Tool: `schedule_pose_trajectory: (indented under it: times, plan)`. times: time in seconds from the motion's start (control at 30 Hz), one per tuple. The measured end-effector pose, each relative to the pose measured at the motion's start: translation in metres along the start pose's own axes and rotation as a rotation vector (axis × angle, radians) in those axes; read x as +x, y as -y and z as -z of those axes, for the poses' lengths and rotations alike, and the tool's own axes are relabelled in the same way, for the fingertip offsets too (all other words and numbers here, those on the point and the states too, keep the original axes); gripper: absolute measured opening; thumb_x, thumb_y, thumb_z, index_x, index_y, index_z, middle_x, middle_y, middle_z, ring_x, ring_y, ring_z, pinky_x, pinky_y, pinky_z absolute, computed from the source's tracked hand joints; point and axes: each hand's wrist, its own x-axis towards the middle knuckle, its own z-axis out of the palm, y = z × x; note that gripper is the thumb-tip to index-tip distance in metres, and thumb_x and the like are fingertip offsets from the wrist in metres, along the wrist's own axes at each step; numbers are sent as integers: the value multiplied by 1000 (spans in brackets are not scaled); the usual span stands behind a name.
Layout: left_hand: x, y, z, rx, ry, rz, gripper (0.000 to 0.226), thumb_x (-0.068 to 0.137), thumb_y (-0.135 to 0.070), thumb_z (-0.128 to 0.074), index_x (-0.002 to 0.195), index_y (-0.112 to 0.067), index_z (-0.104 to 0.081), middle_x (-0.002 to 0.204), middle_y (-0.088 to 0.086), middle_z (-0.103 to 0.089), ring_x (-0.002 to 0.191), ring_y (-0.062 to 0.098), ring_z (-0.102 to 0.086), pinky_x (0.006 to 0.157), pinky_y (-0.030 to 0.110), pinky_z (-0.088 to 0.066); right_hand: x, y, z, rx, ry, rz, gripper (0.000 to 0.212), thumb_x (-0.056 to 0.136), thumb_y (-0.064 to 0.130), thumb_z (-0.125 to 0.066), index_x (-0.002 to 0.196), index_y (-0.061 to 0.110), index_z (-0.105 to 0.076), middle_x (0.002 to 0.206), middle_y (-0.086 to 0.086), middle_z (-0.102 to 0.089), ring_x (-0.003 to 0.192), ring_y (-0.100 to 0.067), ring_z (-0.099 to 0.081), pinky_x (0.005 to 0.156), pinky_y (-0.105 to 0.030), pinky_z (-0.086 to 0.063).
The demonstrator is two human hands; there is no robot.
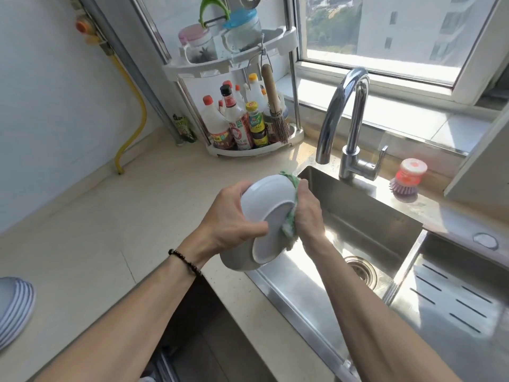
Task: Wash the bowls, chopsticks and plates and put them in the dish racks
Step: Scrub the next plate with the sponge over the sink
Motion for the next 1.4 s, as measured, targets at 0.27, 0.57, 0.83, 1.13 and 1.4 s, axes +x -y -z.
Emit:
schedule_pose_trajectory:
  times: [0.27, 0.57, 0.83, 1.13, 1.4]
  plan:
    - [11, -10, -1, 174, -6, -38, 49, 63, -15, -86, 100, -21, -55, 89, -9, -58, 80, 16, -61, 54, 15, -45, 0, 3, -12, -54, -28, 57, 41, 96, 65, -34, 125, 50, -60, 125, -4, -54, 120, -22, -55, 107, -49, -44]
    - [2, -2, 22, -173, 222, 153, 59, 56, -30, -91, 109, -24, -66, 101, 1, -74, 92, 18, -72, 76, 32, -60, 13, 3, 22, 3, -175, -281, 44, 77, 48, -58, 43, 21, -49, 50, 6, -45, 61, -21, -41, 66, -37, -34]
    - [18, 0, -1, 52, 275, 215, 49, 63, -3, -86, 101, -22, -62, 97, 5, -68, 88, 23, -68, 75, 39, -60, 14, 26, 7, -505, 121, 181, 55, 89, 56, -39, 76, 8, -64, 74, -12, -60, 75, -24, -57, 75, -48, -49]
    - [9, 2, -10, 105, 53, 177, 53, 67, -8, -83, 108, -26, -54, 100, -3, -62, 89, 20, -63, 66, 26, -49, -1, -7, -10, -237, 87, 153, 37, 95, 65, -24, 116, 69, -55, 141, -7, -43, 135, -25, -41, 117, -49, -31]
    - [4, -3, -3, 165, 13, 119, 49, 67, -11, -84, 105, -19, -56, 95, -3, -61, 86, 20, -62, 65, 29, -52, -2, 5, -20, -153, 33, 78, 60, 91, 76, -26, 128, 41, -59, 140, -8, -46, 132, -24, -45, 118, -48, -30]
